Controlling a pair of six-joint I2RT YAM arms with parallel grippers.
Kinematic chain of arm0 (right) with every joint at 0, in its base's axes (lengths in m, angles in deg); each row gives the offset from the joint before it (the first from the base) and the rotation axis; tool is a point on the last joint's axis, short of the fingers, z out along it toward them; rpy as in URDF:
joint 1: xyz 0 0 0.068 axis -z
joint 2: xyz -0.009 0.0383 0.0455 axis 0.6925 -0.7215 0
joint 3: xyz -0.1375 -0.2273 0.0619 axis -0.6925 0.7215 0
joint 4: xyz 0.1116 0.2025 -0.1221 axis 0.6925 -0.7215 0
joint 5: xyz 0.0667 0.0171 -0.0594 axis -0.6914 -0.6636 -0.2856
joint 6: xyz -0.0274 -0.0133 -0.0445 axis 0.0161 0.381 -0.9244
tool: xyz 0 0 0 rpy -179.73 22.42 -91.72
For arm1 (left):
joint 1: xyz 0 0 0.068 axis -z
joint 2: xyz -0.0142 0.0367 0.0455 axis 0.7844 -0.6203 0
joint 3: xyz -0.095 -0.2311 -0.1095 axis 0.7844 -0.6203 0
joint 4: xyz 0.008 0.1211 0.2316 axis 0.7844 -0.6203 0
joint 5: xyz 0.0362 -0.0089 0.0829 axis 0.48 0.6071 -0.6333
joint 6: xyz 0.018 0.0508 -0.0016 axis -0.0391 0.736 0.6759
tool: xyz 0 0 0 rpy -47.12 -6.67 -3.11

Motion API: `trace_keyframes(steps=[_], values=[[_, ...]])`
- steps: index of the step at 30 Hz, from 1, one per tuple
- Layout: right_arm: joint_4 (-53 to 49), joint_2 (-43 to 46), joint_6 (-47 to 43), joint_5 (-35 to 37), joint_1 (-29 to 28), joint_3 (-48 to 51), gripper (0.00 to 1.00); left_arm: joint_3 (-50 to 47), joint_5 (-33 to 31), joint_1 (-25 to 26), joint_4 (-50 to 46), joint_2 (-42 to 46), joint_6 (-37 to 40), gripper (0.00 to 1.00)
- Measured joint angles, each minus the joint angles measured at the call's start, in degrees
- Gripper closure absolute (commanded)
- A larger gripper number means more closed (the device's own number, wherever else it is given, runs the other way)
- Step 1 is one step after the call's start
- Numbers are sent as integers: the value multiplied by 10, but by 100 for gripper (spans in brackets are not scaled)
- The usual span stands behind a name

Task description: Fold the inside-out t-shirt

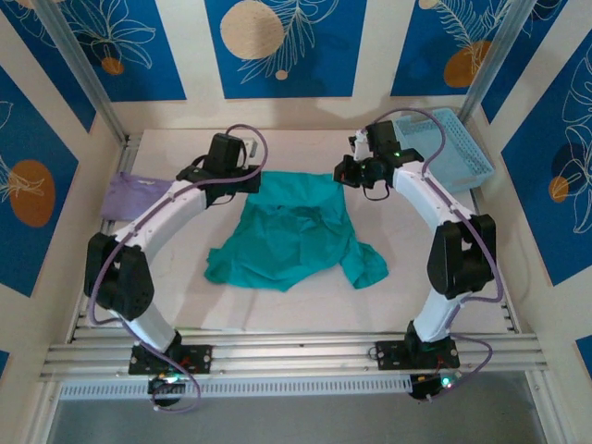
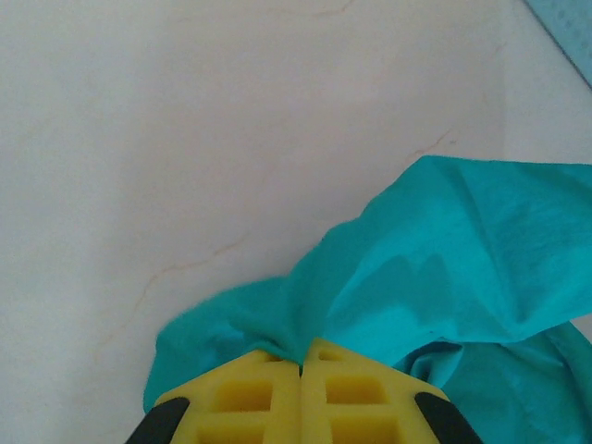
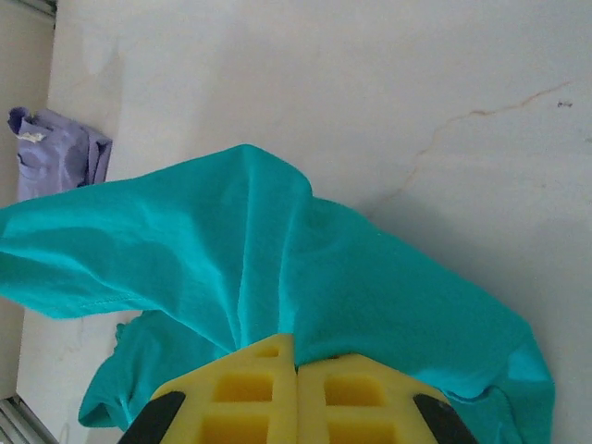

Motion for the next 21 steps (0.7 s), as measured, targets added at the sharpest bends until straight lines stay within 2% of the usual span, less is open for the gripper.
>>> trace_keyframes(steps=[5, 12, 17, 21], values=[[9, 34, -3, -37, 20, 6, 100, -49, 37, -9, 18, 48, -18, 100], [40, 197, 11, -79, 36, 3, 100, -49, 31, -9, 53, 225, -29, 100], [67, 296, 17, -83, 14, -68, 100, 7, 26, -9, 88, 316, -29, 100], [68, 370, 17, -79, -26, -80, 100, 10, 26, -9, 90, 383, -31, 100]])
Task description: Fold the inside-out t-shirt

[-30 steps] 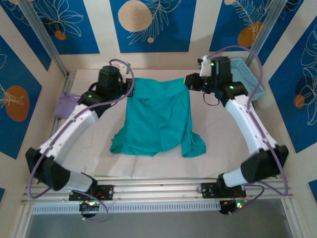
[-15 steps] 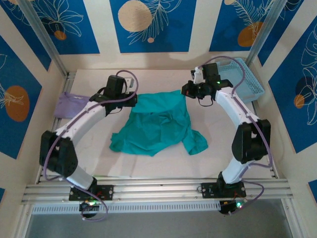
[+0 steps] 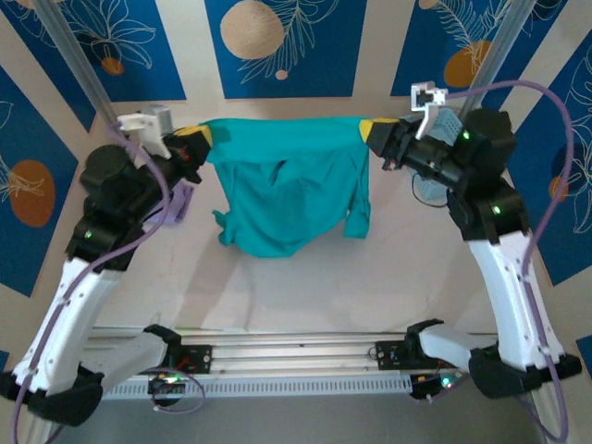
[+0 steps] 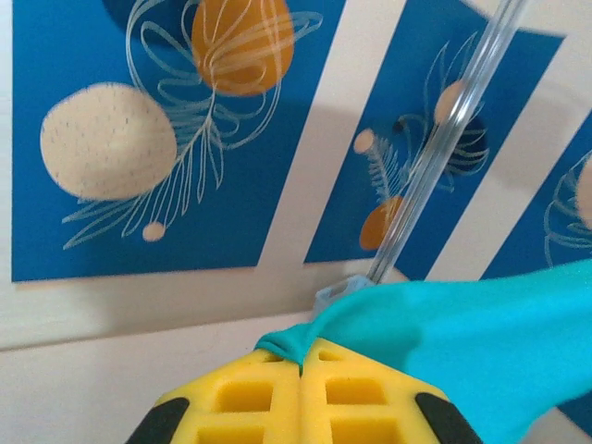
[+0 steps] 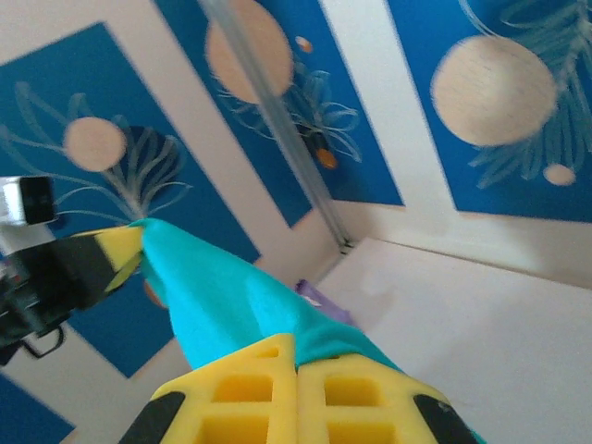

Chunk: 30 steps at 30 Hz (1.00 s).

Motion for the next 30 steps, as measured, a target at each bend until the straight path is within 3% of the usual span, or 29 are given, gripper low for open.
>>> trace_keyframes(steps=[4, 8, 14, 18, 21, 26, 30], values=[[-9, 53, 5, 9, -19, 38, 99, -16, -5, 0, -10, 37, -2, 100], [-17, 45, 9, 34, -21, 66, 99, -17, -37, 0, -17, 10, 1, 100], [-13, -95, 20, 83, 19, 33, 100, 58, -82, -10, -18, -184, 14, 100], [-9, -238, 28, 83, 61, -87, 100, 209, -73, -34, -45, -356, 16, 100], [-13, -310, 26, 68, 74, -197, 100, 314, -52, -44, -70, -415, 16, 100], [-27, -314, 2, 55, 67, -295, 100, 368, -13, -45, -75, -373, 15, 100], [-44, -231, -23, 56, 51, -230, 100, 209, 11, -44, -36, -225, 1, 100]])
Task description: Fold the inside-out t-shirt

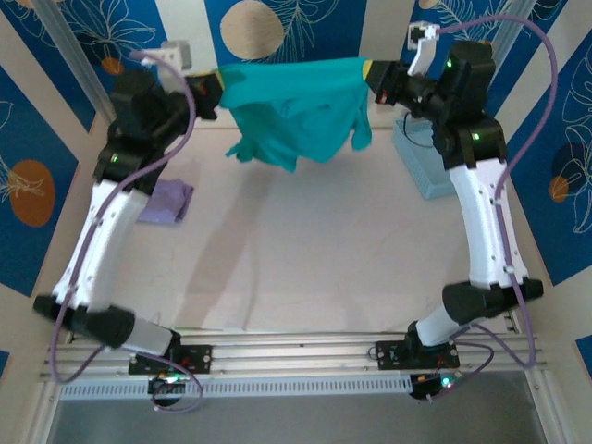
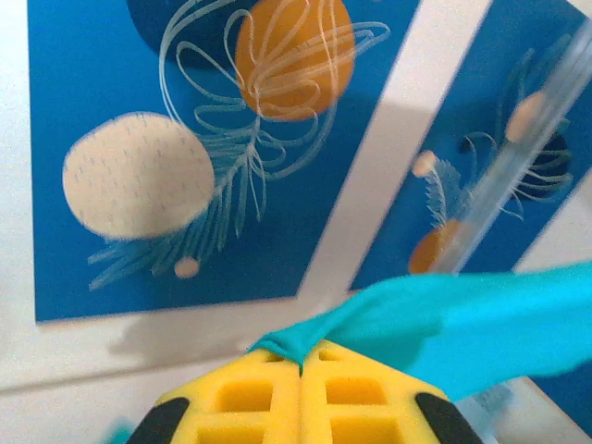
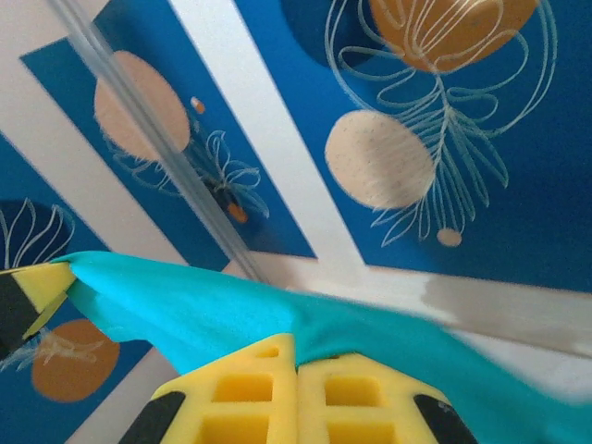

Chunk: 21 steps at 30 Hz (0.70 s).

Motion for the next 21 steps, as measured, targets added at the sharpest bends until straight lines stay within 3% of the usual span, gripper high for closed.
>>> trace_keyframes(steps=[5, 9, 10, 11, 13, 17, 21], values=[[-14, 140, -8, 23, -26, 233, 100, -317, 21, 22, 45, 189, -49, 100], [-40, 226, 10, 71, -46, 481, 95, -535, 30, 60, 36, 256, -100, 100], [-46, 236, 20, 82, -47, 540, 92, -591, 34, 73, 39, 257, -117, 96], [-50, 239, 28, 90, -47, 588, 87, -633, 38, 84, 40, 254, -130, 85], [-63, 226, 42, 105, -48, 661, 70, -710, 49, 107, 42, 216, -159, 71], [-81, 165, 42, 152, -68, 682, 57, -730, 36, 116, 27, 126, -165, 53], [-83, 127, 35, 193, -102, 649, 55, -702, 2, 123, 30, 118, -157, 42]])
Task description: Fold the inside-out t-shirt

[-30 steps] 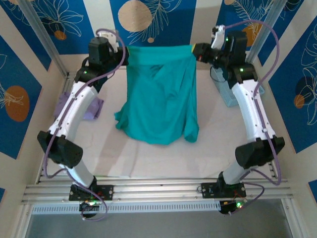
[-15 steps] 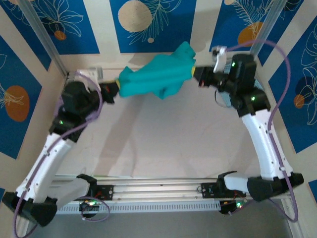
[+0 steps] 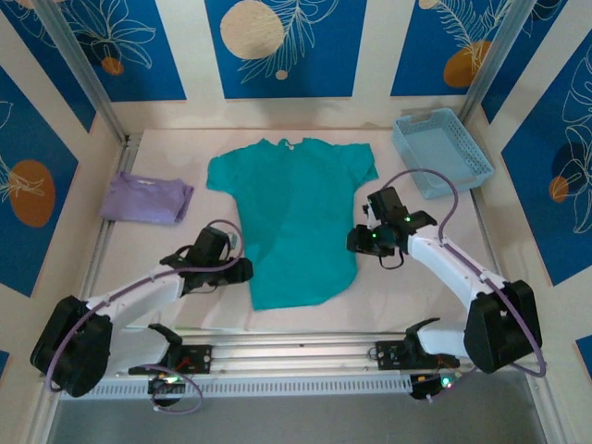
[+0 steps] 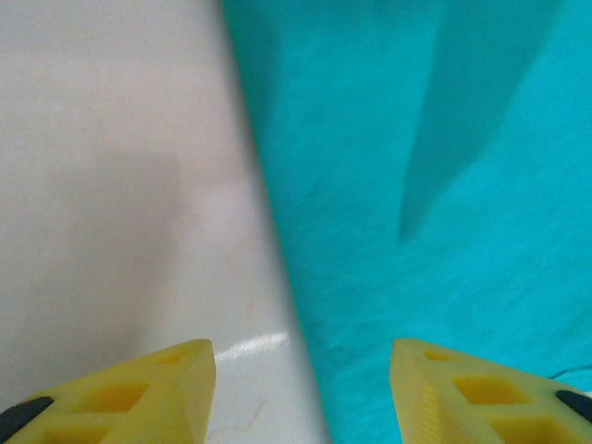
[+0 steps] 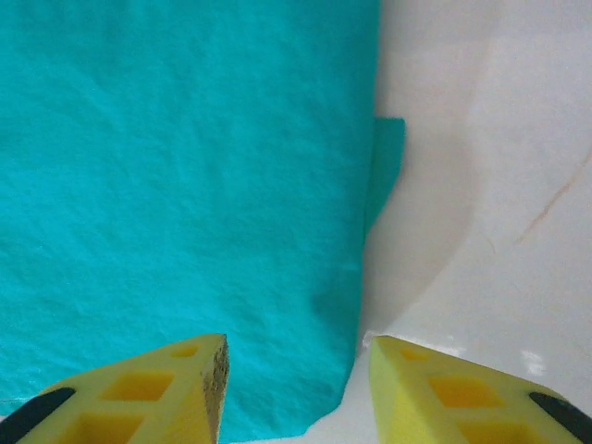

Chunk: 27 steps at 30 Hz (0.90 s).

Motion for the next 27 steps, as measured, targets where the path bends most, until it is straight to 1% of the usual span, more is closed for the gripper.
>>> trace_keyframes(steps=[2, 5, 8, 11, 13, 16, 21, 22, 24, 25, 26, 27], values=[[3, -8, -2, 8, -2, -11, 54, 14, -13, 12, 9, 3, 5, 41], [14, -29, -4, 6, 13, -13, 54, 31, -26, 39, 17, 1, 14, 40], [24, -67, -3, -8, 26, -13, 55, 54, -37, 84, 23, -16, 41, 40], [28, -96, -3, -26, 28, -11, 55, 80, -46, 159, 35, -41, 97, 40], [34, -96, -1, -50, 33, 0, 58, 99, -51, 218, 52, -62, 149, 40], [44, -92, 7, -95, 43, 24, 62, 124, -57, 274, 77, -104, 218, 42], [48, -92, 12, -134, 37, 61, 63, 130, -57, 292, 109, -153, 302, 42], [48, -92, 12, -139, 35, 68, 71, 130, -58, 294, 117, -160, 321, 41], [51, -92, 15, -150, 33, 76, 92, 130, -58, 303, 129, -173, 356, 41], [55, -92, 19, -156, 33, 77, 98, 131, -58, 309, 132, -182, 376, 41], [58, -92, 20, -162, 33, 77, 100, 133, -59, 316, 133, -191, 392, 41], [62, -92, 24, -171, 33, 77, 100, 138, -59, 323, 133, -204, 409, 41]])
